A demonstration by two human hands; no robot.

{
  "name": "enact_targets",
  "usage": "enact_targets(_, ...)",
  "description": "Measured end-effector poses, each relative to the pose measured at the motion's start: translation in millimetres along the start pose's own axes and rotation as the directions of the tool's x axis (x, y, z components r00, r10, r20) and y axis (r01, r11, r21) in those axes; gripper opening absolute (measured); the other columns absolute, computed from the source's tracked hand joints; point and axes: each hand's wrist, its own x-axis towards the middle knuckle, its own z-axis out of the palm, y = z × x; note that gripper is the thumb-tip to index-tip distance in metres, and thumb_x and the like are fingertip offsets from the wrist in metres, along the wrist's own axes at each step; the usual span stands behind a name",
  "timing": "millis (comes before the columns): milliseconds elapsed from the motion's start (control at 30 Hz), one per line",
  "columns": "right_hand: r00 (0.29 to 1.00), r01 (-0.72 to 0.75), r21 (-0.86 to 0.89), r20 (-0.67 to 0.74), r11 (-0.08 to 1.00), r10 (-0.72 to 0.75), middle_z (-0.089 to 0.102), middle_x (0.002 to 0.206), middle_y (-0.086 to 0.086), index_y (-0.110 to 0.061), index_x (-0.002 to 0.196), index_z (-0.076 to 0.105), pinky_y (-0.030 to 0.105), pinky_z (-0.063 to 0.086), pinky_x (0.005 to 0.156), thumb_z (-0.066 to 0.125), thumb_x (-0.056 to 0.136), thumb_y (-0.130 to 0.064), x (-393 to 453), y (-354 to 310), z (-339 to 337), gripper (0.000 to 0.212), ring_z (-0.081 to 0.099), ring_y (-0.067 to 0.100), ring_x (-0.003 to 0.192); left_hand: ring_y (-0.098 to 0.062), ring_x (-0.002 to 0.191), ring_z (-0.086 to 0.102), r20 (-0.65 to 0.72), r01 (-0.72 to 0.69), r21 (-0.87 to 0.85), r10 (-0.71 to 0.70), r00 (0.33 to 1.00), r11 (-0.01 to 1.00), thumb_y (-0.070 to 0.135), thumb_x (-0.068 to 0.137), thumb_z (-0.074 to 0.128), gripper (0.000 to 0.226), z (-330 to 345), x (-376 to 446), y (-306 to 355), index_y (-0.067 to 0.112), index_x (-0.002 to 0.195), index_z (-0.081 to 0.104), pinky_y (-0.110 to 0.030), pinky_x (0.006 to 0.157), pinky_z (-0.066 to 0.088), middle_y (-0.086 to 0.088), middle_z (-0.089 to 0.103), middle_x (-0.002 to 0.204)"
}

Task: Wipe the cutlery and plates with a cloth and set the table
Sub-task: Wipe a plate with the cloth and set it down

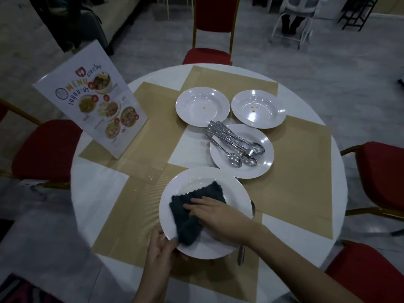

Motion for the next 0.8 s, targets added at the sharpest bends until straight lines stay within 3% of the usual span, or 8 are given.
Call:
enact_targets(100, 0.998, -0.007, -0.03, 0.055, 1.0, 0.009, 0.042, 0.151, 0.004, -0.013, 0.138, 0.048, 0.037, 0.021, 0.12, 0.05, 0.097, -0.016, -18.5, 18.4, -14.1, 0.041, 0.033, 0.02, 0.142, -0.035, 0.094, 0.065, -0.009, -0.001, -0.004, 0.001, 1.0, 1.0, 0.006, 0.093, 0.056, 0.023, -4.1, -1.5, 0.0, 0.017, 0.112, 0.055, -0.044, 0.075, 0.055, -0.012, 0.071, 0.097)
enact_targets(267, 0.985, -0.17, -0.064, 0.005, 0.983, 0.17, 0.056, 0.139, 0.003, -0.018, 0.134, 0.054, 0.036, 0.032, 0.115, 0.03, 0.096, -0.034, -60.4, 34.1, -23.6, 0.048, 0.045, 0.018, 0.134, -0.032, 0.102, 0.064, -0.058, -0.047, 0.016, 0.047, 0.997, 0.999, 0.012, 0.094, 0.056, 0.02, -9.5, 2.1, 4.2, 0.023, 0.112, 0.054, -0.056, 0.092, 0.051, 0.0, 0.072, 0.098)
enact_targets(367, 0.982, -0.187, 0.101, 0.038, 0.977, 0.184, 0.044, 0.149, -0.005, -0.024, 0.139, 0.047, 0.034, 0.021, 0.12, 0.031, 0.101, -0.028, -67.0, 6.4, -2.4, 0.041, 0.031, 0.012, 0.142, -0.027, 0.102, 0.063, -0.047, -0.065, 0.033, 0.067, 0.997, 0.997, 0.014, 0.096, 0.054, 0.023, -9.2, 7.2, 10.3, 0.031, 0.111, 0.053, -0.054, 0.093, 0.051, 0.007, 0.07, 0.101)
enact_targets(467, 0.991, -0.132, 0.259, 0.035, 0.957, 0.127, 0.03, 0.155, -0.014, -0.023, 0.138, 0.046, 0.022, 0.008, 0.119, 0.036, 0.102, -0.016, -46.7, -41.4, 14.4, 0.038, 0.02, 0.005, 0.144, -0.025, 0.106, 0.062, -0.006, -0.083, 0.083, 0.084, 0.996, 0.993, 0.018, 0.098, 0.051, 0.025, -10.8, 14.1, 14.2, 0.041, 0.109, 0.051, -0.05, 0.092, 0.053, 0.005, 0.064, 0.115)
enact_targets(567, 0.991, -0.118, 0.311, -0.018, 0.943, 0.13, 0.03, 0.155, -0.015, -0.018, 0.132, 0.051, 0.014, 0.002, 0.116, 0.039, 0.103, -0.019, -21.5, -68.4, 23.1, 0.032, 0.016, -0.001, 0.143, -0.025, 0.102, 0.066, 0.02, -0.061, 0.071, 0.06, 0.998, 0.996, 0.021, 0.099, 0.049, 0.021, -19.4, 19.4, 18.8, 0.033, 0.115, 0.052, -0.035, 0.074, 0.059, -0.004, 0.067, 0.115)
enact_targets(667, 0.99, -0.121, 0.29, -0.033, 0.95, 0.136, 0.029, 0.156, -0.011, -0.018, 0.132, 0.051, 0.019, 0.004, 0.118, 0.045, 0.101, -0.016, -2.8, -71.0, 25.7, 0.032, 0.018, 0.002, 0.144, -0.024, 0.101, 0.067, 0.068, -0.023, 0.044, 0.02, 0.997, 0.999, 0.023, 0.098, 0.048, 0.023, -29.5, 23.8, 27.5, 0.03, 0.12, 0.052, -0.036, 0.075, 0.059, -0.003, 0.067, 0.112)
enact_targets(800, 0.987, -0.122, 0.103, -0.091, 0.987, 0.132, 0.048, 0.146, 0.005, -0.013, 0.124, 0.057, 0.036, 0.027, 0.118, 0.069, 0.086, -0.013, 25.0, -68.0, 20.3, 0.04, 0.041, 0.015, 0.137, -0.021, 0.106, 0.066, 0.15, -0.015, 0.099, 0.0, 0.989, 0.995, 0.024, 0.098, 0.049, 0.031, -36.5, 26.7, 34.9, 0.031, 0.128, 0.051, -0.038, 0.083, 0.058, -0.001, 0.066, 0.119)
